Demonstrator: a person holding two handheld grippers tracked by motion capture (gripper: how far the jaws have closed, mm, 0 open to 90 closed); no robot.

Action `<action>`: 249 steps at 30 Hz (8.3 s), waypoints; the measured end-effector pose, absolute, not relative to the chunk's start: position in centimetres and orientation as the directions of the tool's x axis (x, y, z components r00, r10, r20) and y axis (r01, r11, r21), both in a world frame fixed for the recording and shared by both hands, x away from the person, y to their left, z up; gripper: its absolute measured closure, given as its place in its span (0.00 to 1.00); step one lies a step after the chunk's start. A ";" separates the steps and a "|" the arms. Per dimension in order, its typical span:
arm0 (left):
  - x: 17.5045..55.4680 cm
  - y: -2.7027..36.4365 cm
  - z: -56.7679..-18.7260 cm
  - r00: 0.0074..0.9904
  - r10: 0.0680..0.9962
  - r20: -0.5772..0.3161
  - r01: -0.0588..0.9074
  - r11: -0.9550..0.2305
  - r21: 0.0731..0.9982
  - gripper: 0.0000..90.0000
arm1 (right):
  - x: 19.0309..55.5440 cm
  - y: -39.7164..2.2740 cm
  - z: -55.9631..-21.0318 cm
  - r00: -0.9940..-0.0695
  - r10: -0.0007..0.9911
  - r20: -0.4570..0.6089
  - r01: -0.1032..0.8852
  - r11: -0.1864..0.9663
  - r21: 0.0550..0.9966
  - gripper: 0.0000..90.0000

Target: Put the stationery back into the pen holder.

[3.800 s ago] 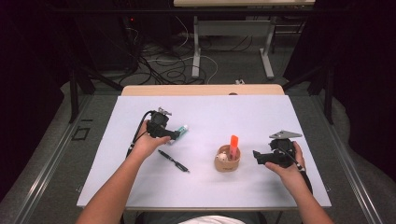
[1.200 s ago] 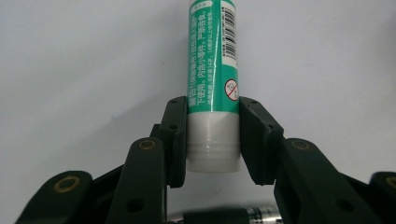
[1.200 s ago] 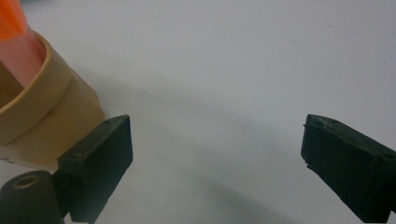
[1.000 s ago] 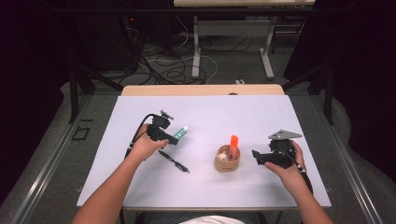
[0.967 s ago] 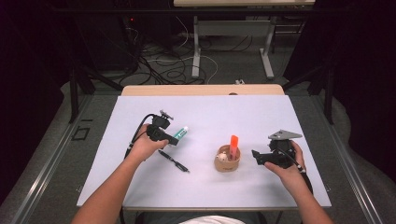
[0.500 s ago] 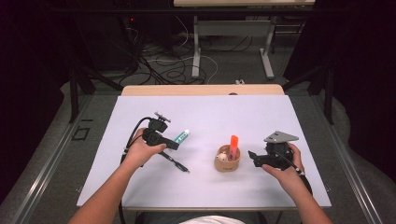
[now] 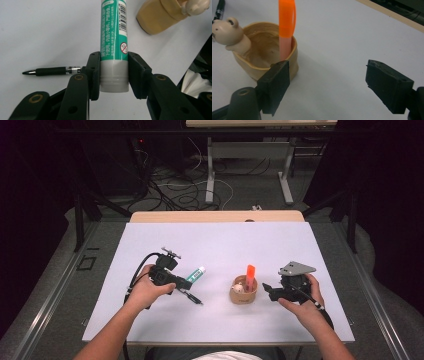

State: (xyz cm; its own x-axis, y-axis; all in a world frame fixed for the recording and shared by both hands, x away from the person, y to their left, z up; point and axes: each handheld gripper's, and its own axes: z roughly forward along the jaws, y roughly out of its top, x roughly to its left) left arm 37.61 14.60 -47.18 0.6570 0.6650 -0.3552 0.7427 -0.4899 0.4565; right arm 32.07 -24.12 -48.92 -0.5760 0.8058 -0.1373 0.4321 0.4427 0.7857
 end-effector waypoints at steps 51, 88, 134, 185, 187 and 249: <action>33.6 11.6 -47.9 0.677 0.585 -0.446 0.735 -0.561 0.381 0.73 | 26.0 -13.8 -48.5 -0.797 0.193 -0.572 -0.198 0.812 0.549 0.43; 32.9 9.8 -47.8 0.653 0.551 -0.520 0.749 -0.571 0.335 0.73 | 25.8 -7.6 -51.6 -0.604 -0.108 -0.789 -0.499 0.823 0.270 0.59; 32.9 9.8 -47.8 0.641 0.539 -0.547 0.761 -0.541 0.358 0.67 | 25.9 -7.0 -51.9 -0.526 -0.241 -0.816 -0.575 0.808 0.131 0.73; 34.6 13.9 -47.3 0.730 0.652 -0.204 0.624 -0.514 0.589 0.35 | 27.6 -10.3 -48.4 -0.722 0.179 -0.668 -0.377 0.707 0.598 0.73; 34.7 13.9 -47.4 0.734 0.652 -0.188 0.613 -0.519 0.596 0.32 | 27.9 -10.7 -48.0 -0.735 0.213 -0.644 -0.360 0.682 0.637 0.73; 34.8 13.6 -48.3 0.708 0.691 -0.146 0.592 -0.468 0.657 0.04 | 31.9 -19.3 -50.6 -0.747 0.660 -0.087 0.118 0.259 0.959 0.73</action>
